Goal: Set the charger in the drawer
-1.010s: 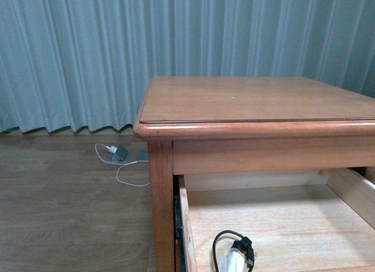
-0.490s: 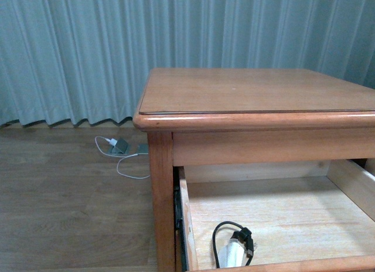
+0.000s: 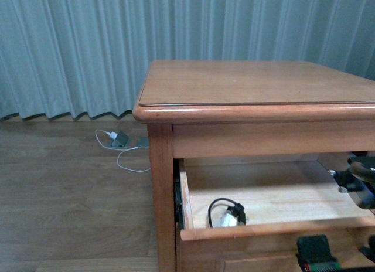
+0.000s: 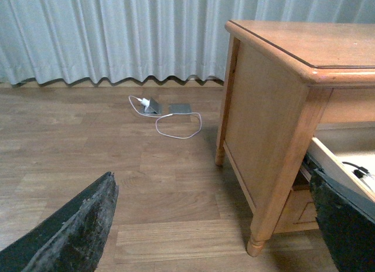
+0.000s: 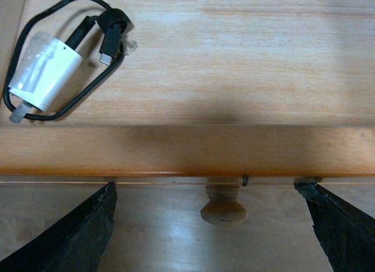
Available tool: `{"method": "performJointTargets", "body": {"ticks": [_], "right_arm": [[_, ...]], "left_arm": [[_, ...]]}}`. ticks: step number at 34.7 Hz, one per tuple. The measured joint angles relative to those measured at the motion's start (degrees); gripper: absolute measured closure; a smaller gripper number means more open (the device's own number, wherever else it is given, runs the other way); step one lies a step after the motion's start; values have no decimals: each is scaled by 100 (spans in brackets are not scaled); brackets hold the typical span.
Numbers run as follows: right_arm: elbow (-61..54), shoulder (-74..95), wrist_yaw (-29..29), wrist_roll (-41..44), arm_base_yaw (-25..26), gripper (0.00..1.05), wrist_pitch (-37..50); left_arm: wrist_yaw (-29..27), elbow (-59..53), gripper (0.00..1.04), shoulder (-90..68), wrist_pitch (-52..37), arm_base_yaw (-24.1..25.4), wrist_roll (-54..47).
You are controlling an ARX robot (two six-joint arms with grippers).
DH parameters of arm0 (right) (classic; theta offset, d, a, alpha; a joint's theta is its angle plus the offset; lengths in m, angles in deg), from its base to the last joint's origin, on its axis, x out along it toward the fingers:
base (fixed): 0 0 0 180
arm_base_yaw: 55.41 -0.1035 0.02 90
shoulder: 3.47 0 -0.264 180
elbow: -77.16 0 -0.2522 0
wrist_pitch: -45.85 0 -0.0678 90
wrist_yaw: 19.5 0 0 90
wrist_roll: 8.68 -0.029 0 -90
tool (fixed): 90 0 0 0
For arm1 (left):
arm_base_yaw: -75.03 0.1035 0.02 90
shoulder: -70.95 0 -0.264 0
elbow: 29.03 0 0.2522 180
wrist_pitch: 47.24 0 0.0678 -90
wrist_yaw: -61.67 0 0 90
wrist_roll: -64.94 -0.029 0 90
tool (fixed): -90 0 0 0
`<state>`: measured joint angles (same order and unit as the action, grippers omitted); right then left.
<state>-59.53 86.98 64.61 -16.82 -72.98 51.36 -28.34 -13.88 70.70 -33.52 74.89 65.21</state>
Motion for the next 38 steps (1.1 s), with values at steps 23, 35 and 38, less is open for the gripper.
{"method": "performJointTargets", "body": {"ticks": [23,35,38], "right_arm": [[2127,2715,-249,-323,59,9,2520],[1554,1915,457,-284,59,9,2625],[1117,1228,610,-160,39,9,2352]], "left_arm": [[0,0,6,0,0,0,0],[0,0,6,0,0,0,0],[0,0,6,0,0,0,0]]}}
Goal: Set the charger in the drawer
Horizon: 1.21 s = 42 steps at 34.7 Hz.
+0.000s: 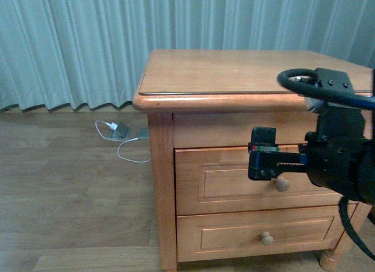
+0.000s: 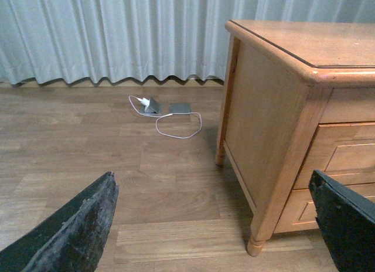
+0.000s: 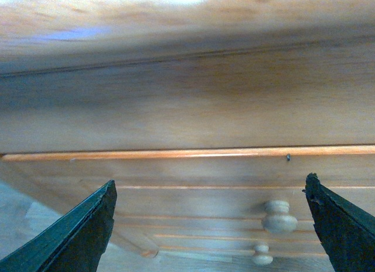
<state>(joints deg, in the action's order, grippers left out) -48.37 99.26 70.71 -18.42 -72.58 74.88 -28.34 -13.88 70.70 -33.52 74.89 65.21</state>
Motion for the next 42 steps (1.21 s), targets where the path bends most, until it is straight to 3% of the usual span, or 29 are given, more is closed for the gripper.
{"method": "performJointTargets", "body": {"ticks": [7,18,23,25,28,42], "right_arm": [[-892,-1644,212,175,-28,9,-960],[-2083,-5871,448,-308,304,9,-3646],[-2166,-6494,334,-396,372,10,-3740],[-2608,-6518,-769,120,219,21,-2625],[-2990,-6730,-1296,570,334,35,-1971],[-3591,-7724,-686,933,1029,101,-2245]], "left_arm": [[0,0,6,0,0,0,0],[0,0,6,0,0,0,0],[2,0,6,0,0,0,0],[2,0,6,0,0,0,0],[-2,0,6,0,0,0,0],[0,0,6,2,0,0,0]]}}
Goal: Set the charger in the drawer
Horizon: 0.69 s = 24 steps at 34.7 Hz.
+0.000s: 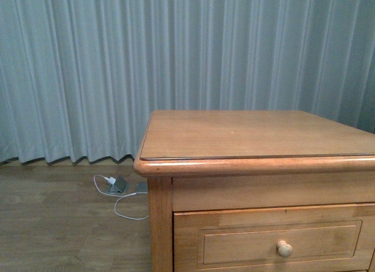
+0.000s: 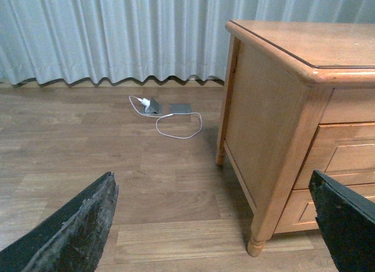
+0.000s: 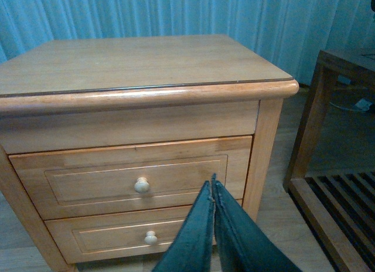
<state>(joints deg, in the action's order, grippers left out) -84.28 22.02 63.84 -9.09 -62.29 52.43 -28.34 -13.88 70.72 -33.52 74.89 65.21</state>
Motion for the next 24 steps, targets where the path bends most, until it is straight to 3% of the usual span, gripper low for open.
{"method": "performJointTargets", "body": {"ticks": [4,7,24], "right_arm": [[-74,-251,597,22,450,103,-155],[-127,-407,619,20,636,103,-245],[-450,-1333,656,22,675,103,-791]], "left_arm": [[0,0,6,0,0,0,0],[0,0,6,0,0,0,0],[0,0,6,0,0,0,0]]}}
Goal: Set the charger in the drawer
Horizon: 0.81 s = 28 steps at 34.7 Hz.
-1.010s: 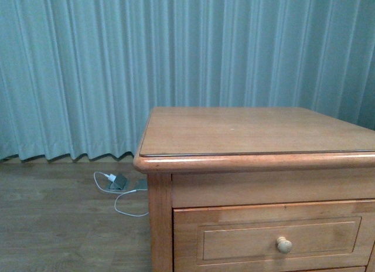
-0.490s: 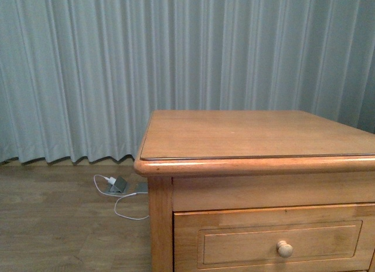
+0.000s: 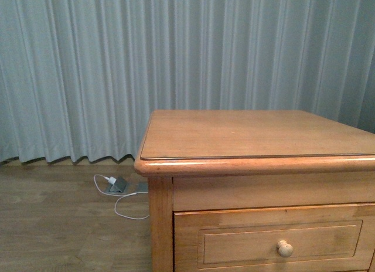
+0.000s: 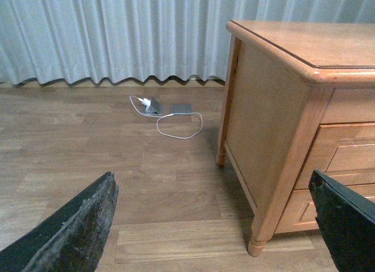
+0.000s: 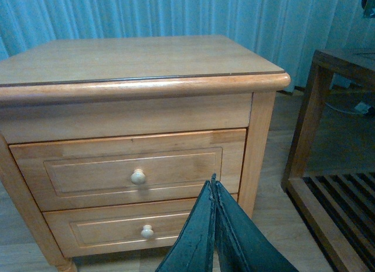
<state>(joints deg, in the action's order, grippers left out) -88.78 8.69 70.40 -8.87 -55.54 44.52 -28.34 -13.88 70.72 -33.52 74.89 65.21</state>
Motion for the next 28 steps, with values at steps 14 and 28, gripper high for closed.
{"method": "performJointTargets", "body": {"ticks": [14,28], "right_arm": [[4,-1185,2,0,0,103,-1233],[4,-1193,2,7,0,60,-1239]], "left_arm": [[0,0,6,0,0,0,0],[0,0,6,0,0,0,0]]}}
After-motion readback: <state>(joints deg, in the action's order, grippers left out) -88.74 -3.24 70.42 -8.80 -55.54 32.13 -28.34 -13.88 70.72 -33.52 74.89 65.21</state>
